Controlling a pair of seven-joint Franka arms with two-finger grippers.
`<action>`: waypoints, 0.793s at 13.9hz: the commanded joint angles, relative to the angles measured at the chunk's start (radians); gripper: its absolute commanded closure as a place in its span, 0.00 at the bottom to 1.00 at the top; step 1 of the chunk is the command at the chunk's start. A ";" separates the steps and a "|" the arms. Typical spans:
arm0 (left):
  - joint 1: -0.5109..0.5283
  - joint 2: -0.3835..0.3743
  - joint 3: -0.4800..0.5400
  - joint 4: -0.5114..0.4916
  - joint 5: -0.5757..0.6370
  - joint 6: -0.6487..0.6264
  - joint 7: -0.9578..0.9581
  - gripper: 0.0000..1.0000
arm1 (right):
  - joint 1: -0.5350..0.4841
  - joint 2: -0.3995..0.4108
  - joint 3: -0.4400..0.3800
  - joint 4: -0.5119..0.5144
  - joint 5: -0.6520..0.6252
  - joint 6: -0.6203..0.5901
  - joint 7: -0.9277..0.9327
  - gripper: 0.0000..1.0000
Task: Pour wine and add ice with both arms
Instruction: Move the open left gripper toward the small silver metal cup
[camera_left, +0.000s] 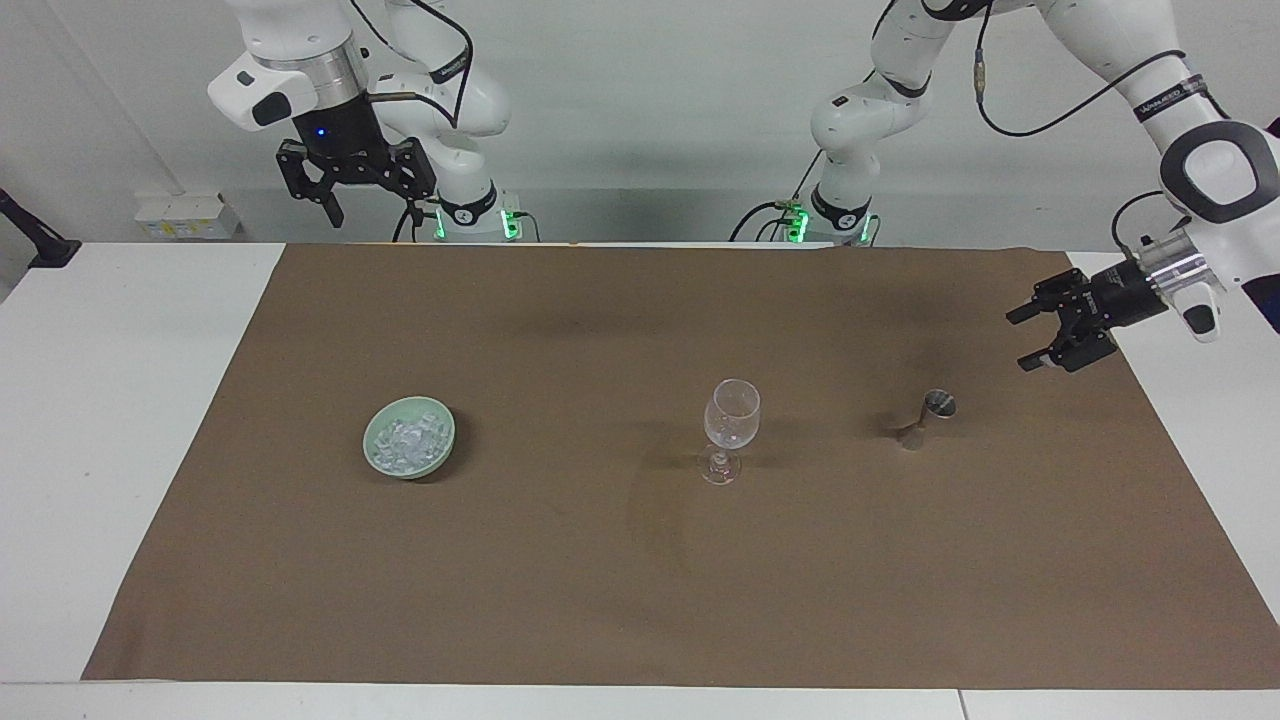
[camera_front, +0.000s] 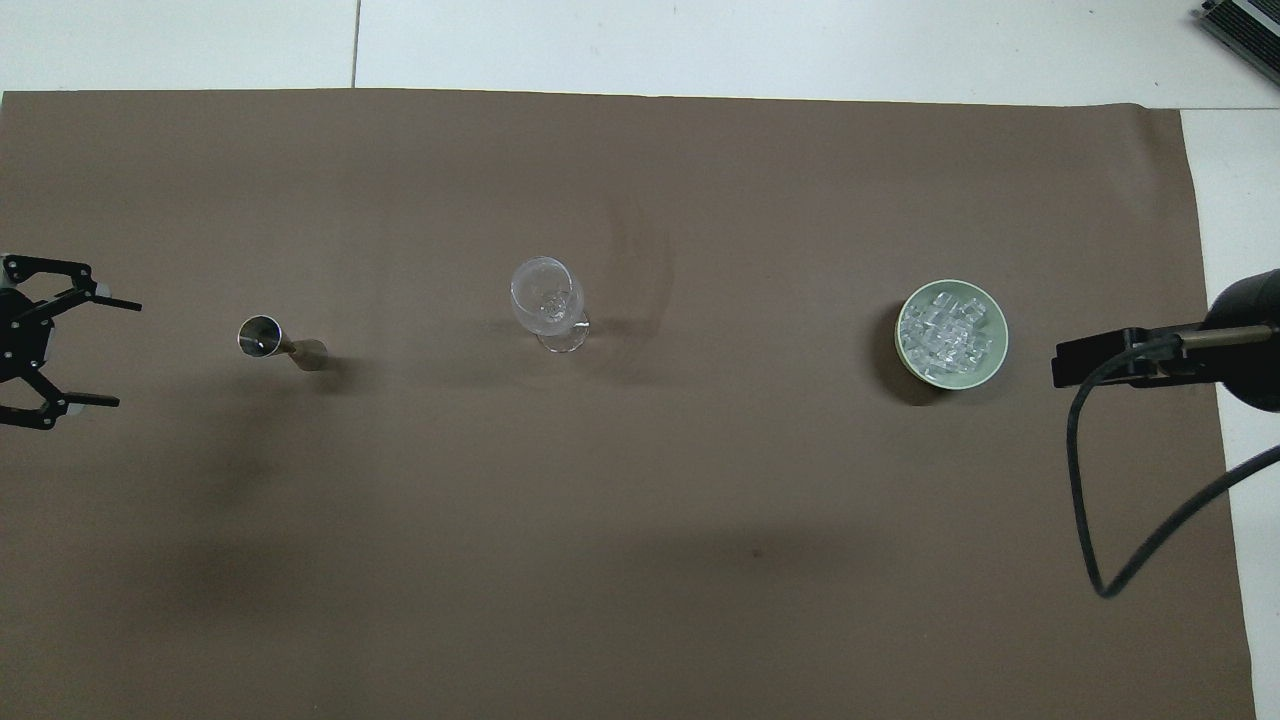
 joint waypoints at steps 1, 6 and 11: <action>0.018 0.044 -0.010 -0.007 -0.081 0.053 -0.089 0.00 | -0.021 -0.005 0.010 -0.003 0.020 0.001 -0.021 0.00; 0.052 0.125 -0.011 -0.047 -0.193 0.116 -0.122 0.00 | -0.022 -0.005 0.010 -0.003 0.020 0.001 -0.021 0.00; 0.066 0.214 -0.011 -0.083 -0.262 0.154 -0.118 0.00 | -0.021 -0.005 0.010 -0.003 0.020 0.001 -0.021 0.00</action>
